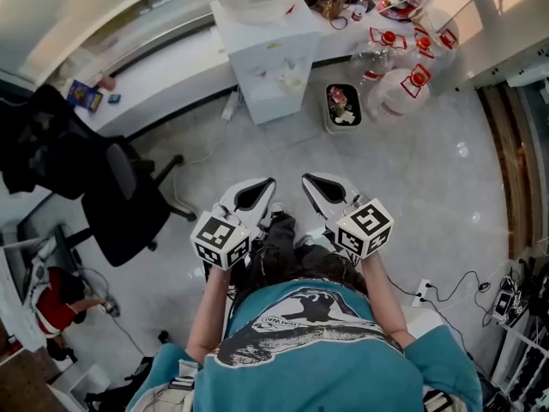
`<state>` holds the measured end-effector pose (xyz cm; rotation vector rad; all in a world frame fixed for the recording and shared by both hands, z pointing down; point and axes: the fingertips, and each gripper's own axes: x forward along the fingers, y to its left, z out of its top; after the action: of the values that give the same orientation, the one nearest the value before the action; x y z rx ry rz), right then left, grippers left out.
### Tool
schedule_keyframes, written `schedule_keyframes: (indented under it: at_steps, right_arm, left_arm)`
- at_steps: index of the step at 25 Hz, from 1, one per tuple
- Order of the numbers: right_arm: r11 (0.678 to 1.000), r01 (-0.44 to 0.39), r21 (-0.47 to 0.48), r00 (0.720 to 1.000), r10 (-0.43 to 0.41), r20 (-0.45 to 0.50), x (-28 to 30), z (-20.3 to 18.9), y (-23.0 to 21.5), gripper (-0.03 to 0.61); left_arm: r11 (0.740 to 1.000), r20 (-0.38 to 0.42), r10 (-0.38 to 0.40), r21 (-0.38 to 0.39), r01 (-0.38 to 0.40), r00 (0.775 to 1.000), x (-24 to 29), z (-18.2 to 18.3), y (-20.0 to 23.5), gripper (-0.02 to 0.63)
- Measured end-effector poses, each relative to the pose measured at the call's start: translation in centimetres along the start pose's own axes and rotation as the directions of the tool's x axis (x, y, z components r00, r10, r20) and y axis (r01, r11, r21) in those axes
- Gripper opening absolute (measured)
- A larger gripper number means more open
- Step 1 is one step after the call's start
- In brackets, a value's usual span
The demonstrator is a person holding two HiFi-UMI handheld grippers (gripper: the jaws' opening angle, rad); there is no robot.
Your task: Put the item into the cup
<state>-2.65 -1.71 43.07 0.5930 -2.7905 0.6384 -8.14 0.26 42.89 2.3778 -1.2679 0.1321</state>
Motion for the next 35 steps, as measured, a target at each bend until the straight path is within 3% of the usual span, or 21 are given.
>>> schedule_keyframes:
  at_steps: [19,35]
  right_arm:
    - [0.999,-0.030,-0.027,0.995,0.033,0.097,-7.6,-0.8,2.4,-0.005]
    - [0.996,-0.051,-0.077,0.992,0.060,0.115,-14.1,-3.4,5.7,-0.002]
  left_arm:
    - [0.998,-0.007,-0.021,0.059,0.022,1.000,0.0,-1.6,-9.9,0.011]
    - [0.994,0.007,-0.042,0.101,0.041,0.999,-0.9,-4.3,-18.0,0.012]
